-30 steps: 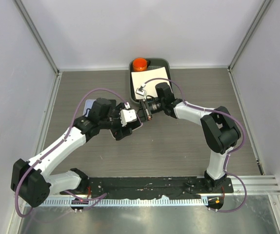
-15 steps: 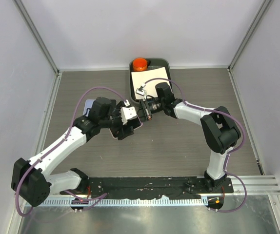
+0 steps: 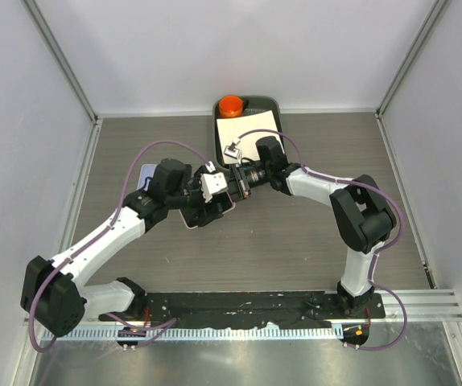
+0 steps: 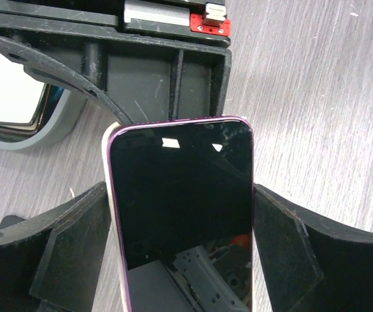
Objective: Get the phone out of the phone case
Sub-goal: Remove the phone case from the phone.
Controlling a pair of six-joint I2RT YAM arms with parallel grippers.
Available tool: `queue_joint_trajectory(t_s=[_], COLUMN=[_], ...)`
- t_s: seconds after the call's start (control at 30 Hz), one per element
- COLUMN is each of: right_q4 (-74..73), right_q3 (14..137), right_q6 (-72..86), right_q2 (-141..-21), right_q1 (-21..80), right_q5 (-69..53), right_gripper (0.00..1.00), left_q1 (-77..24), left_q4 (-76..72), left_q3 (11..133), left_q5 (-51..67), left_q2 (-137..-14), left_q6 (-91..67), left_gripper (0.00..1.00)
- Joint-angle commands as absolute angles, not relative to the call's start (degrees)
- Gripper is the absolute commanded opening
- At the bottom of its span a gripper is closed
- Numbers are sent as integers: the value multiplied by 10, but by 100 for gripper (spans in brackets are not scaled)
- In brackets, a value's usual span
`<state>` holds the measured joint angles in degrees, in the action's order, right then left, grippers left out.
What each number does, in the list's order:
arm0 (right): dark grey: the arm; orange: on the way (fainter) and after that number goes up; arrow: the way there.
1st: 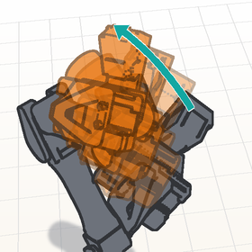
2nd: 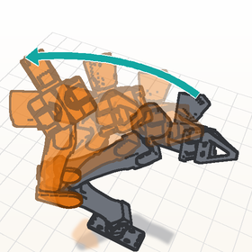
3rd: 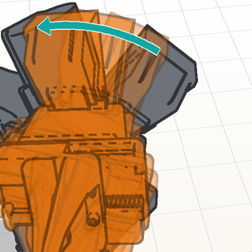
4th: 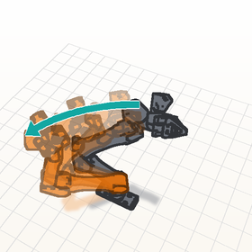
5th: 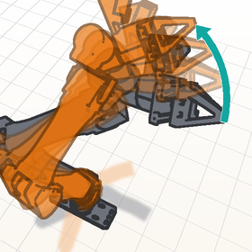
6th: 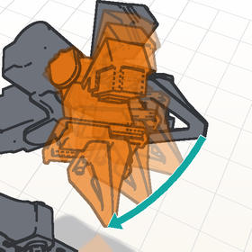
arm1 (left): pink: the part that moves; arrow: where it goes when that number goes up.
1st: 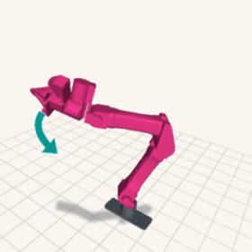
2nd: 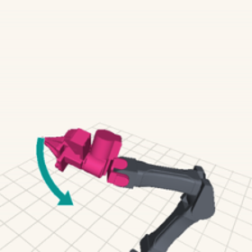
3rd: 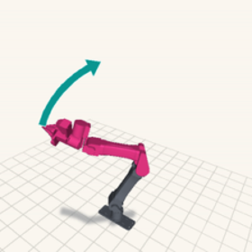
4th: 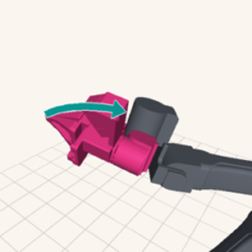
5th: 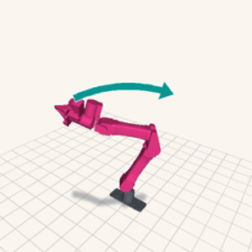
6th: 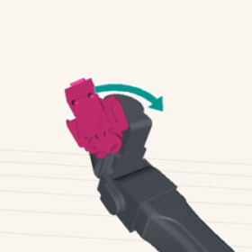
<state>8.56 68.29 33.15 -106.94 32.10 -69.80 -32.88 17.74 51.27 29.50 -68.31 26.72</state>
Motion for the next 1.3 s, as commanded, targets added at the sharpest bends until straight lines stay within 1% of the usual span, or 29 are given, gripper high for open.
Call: queue_joint_trajectory(t_s=[0.0, 0.03, 0.07, 0.1, 0.13, 0.2, 0.23, 0.3, 0.33, 0.4, 0.43, 0.53, 0.63, 0.97, 1.07, 1.2, 1.27], right_q4=[120, 120, 120, 120, 120, 120, 120, 114, 112, 105, 102, 102, 96, 69, 64, 56, 54], right_q3=[715, 715, 715, 715, 715, 715, 715, 716, 717, 716, 716, 713, 712, 714, 714, 714, 714], right_q6=[345, 345, 345, 345, 345, 342, 342, 333, 329, 322, 318, 315, 306, 275, 271, 265, 265], right_q2=[-1063, -1063, -1063, -1063, -1063, -1064, -1066, -1068, -1068, -1069, -1072, -1076, -1075, -1069, -1070, -1071, -1071], right_q1=[324, 324, 324, 324, 324, 323, 323, 318, 316, 311, 306, 295, 289, 287, 284, 273, 270], right_q5=[-724, -724, -724, -724, -723, -723, -722, -718, -716, -711, -709, -704, -698, -679, -673, -651, -642], right_gripper=[1, 1, 1, 1, 1, 1, 1, 1, 1, 1, 1, 1, 1, 1, 1, 1, 1], left_q1=[-331, -331, -331, -331, -331, -331, -331, -331, -330, -326, -323, -311, -288, -241, -223, -200, -195], left_q4=[138, 138, 138, 137, 139, 138, 138, 139, 138, 136, 133, 116, 85, -38, -92, -203, -218], left_q3=[522, 523, 523, 524, 525, 525, 526, 526, 529, 533, 538, 545, 548, 515, 499, 474, 465], left_q5=[298, 298, 299, 301, 301, 311, 315, 329, 335, 351, 371, 409, 444, 490, 499, 525, 526], left_q2=[-687, -688, -688, -689, -688, -686, -683, -679, -677, -672, -670, -663, -656, -649, -649, -644, -642], left_q6=[260, 261, 261, 261, 262, 259, 257, 248, 243, 222, 213, 162, 100, -54, -109, -194, -211], left_gripper=[81, 76, 66, 61, 45, 35, 26, 19, 13, 9, 5, 1, 0, 0, 0, 0, 0])
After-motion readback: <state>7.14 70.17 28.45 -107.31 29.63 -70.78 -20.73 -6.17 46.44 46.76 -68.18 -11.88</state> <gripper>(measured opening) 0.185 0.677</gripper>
